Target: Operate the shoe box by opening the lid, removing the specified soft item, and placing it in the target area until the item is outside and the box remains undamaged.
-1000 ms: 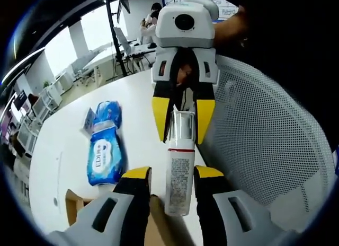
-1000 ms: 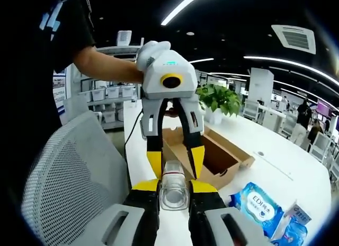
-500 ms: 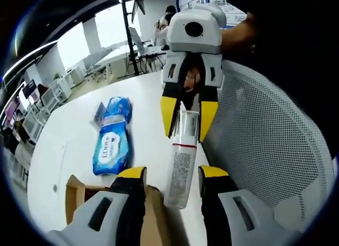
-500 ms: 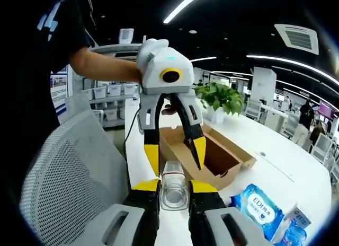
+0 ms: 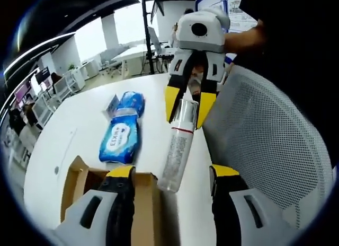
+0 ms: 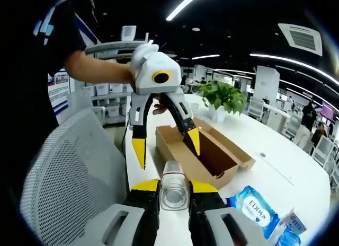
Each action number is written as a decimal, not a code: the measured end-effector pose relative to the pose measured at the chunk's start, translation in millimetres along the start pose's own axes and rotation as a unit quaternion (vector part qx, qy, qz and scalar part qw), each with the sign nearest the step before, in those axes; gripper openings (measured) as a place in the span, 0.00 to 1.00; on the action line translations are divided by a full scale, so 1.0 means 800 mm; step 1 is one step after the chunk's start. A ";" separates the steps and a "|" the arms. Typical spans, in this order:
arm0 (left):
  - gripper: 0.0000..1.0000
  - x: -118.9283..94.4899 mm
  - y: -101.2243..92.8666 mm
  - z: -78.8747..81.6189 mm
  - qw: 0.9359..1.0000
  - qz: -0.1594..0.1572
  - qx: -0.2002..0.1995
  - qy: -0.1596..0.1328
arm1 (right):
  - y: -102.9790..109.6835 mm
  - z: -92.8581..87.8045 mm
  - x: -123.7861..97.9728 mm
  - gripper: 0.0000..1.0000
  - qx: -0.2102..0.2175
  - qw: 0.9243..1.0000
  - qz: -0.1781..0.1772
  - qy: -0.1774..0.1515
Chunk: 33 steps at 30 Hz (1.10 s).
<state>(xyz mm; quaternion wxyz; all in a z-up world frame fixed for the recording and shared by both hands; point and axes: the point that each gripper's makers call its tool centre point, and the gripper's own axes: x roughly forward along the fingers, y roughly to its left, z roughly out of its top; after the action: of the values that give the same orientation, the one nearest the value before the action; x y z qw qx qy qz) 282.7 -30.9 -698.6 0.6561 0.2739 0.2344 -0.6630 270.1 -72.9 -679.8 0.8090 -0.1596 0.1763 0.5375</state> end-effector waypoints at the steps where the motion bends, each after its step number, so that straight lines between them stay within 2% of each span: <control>1: 0.62 -0.001 0.000 -0.001 1.000 0.002 -0.006 -0.003 | -0.002 -0.001 0.000 0.15 -0.002 1.000 0.001 0.002; 9: 0.72 -0.010 0.000 -0.006 0.999 0.030 -0.042 -0.017 | -0.019 -0.002 -0.008 0.15 -0.027 0.999 0.010 0.025; 16: 0.80 -0.021 0.003 -0.008 0.996 0.056 -0.071 -0.025 | -0.046 -0.007 -0.016 0.15 -0.061 0.997 0.021 0.052; 23: 0.90 -0.035 0.006 -0.009 0.989 0.086 -0.108 -0.047 | -0.090 -0.013 -0.024 0.16 -0.089 0.993 0.014 0.081; 29: 0.96 -0.045 0.009 -0.018 0.984 0.114 -0.127 -0.059 | -0.129 -0.016 -0.033 0.16 -0.116 0.987 0.008 0.108; 33: 1.00 -0.052 0.012 -0.025 0.979 0.133 -0.141 -0.064 | -0.146 -0.015 -0.034 0.16 -0.126 0.985 0.007 0.120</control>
<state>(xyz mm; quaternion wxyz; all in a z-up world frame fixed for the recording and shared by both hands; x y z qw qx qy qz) 293.0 12.8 -684.8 0.7840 0.1641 0.2442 -0.5467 367.3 -143.5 -670.0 0.7519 -0.3222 0.2043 0.5377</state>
